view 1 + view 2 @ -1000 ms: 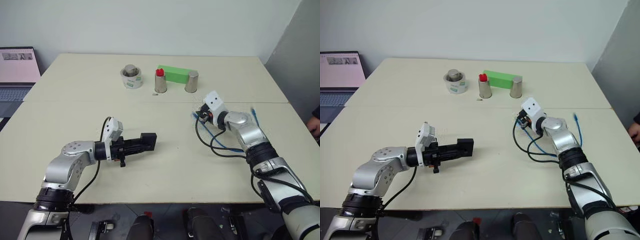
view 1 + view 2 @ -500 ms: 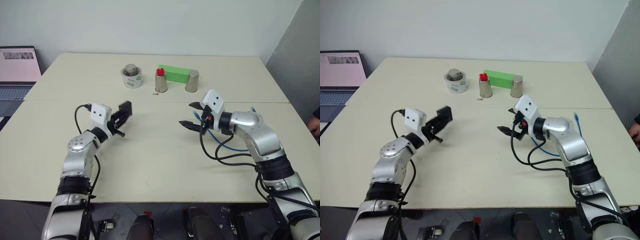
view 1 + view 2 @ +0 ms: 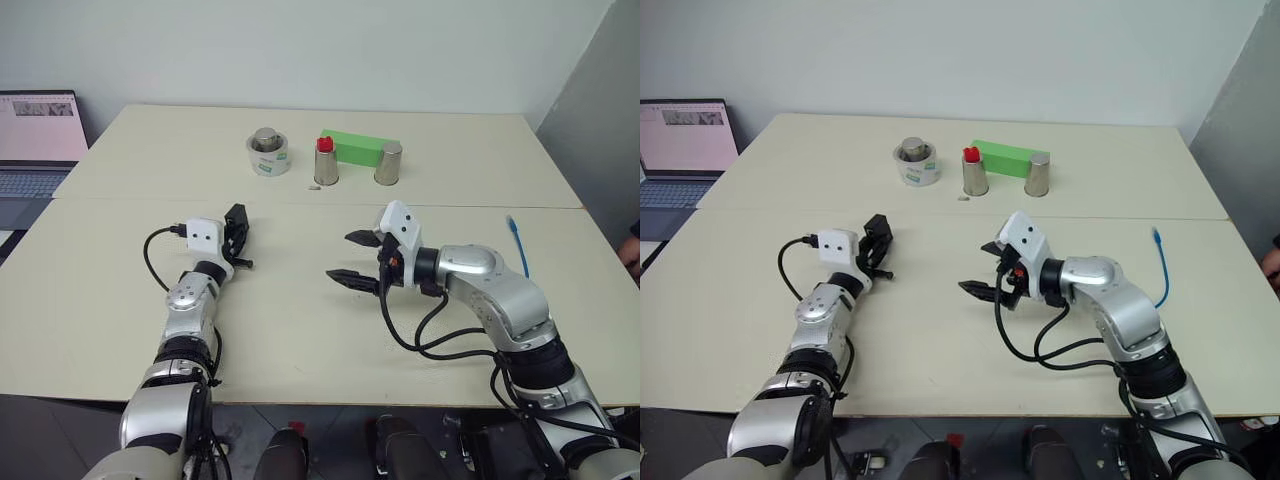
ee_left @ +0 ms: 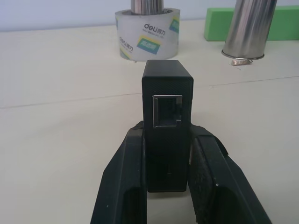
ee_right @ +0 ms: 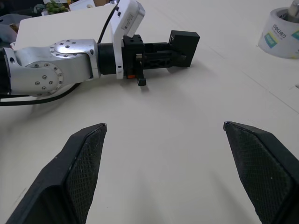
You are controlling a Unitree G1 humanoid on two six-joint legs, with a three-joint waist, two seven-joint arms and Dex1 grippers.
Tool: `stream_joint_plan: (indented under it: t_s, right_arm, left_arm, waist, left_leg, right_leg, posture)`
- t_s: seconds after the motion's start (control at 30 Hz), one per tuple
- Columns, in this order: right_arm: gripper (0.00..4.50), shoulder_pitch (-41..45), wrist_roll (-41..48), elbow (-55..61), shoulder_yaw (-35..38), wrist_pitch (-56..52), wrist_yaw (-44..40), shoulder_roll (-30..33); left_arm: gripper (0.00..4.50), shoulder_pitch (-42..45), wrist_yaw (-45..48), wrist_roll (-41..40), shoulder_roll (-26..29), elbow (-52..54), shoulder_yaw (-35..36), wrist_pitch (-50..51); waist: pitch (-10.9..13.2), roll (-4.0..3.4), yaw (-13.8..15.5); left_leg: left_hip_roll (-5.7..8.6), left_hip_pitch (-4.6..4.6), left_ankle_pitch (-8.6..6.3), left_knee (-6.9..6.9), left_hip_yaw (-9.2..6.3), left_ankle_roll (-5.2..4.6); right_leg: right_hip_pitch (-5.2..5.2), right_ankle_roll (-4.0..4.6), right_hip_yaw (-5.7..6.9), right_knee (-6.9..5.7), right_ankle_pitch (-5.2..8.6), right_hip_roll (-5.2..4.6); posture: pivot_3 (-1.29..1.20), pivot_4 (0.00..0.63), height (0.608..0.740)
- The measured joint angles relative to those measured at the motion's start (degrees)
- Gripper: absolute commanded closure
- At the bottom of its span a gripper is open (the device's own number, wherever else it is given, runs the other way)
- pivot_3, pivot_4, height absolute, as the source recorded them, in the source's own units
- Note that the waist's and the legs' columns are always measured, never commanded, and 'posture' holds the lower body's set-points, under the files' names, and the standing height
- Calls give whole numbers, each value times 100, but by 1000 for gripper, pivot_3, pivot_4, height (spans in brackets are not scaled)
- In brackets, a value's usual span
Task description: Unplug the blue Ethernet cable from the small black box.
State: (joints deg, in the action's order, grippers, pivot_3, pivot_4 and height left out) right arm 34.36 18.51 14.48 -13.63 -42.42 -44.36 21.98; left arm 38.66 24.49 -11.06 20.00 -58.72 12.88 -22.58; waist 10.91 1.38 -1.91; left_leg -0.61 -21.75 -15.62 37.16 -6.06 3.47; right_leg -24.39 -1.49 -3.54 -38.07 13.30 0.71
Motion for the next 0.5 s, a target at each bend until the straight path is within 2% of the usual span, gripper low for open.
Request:
stream_joint_plan:
  t_s: [0.07,0.1,0.17,0.33,0.5]
  right_arm:
    - [213,-5,40,48,0,-52,29,7]
    - [213,-12,59,78,1,-72,60,8]
    - [213,-21,64,108,1,-79,80,10]
    - [213,-82,68,178,5,-135,169,16]
    - [213,-270,70,376,60,-188,230,121]
  left_arm:
    - [2612,-9,148,-43,-4,-31,48,-28]
    - [2269,-29,262,-69,-4,-27,82,-41]
    - [1942,-75,357,-134,-4,-4,120,-62]
    - [755,-631,334,-190,13,700,156,52]
    - [755,-1936,395,-301,237,2696,103,1082]
  waist:
    - [0,0,-3]
    - [0,0,-4]
    - [-1,-1,-10]
    - [-7,-7,-91]
    - [-14,-14,-214]
  left_leg:
    - [0,1,0,0,0,0]
    - [0,2,0,-1,0,0]
    - [0,5,0,-1,0,0]
    - [-1,30,0,-8,5,0]
    - [-12,56,-1,-21,20,-1]
  right_leg:
    - [0,0,0,0,0,0]
    - [0,0,0,-1,0,0]
    - [2,0,-1,-1,0,0]
    - [21,0,-8,-1,0,0]
    - [30,-1,-23,-4,2,2]
  posture:
    - [0,150,740]
    - [0,150,740]
    - [0,150,740]
    - [0,150,740]
    - [0,150,740]
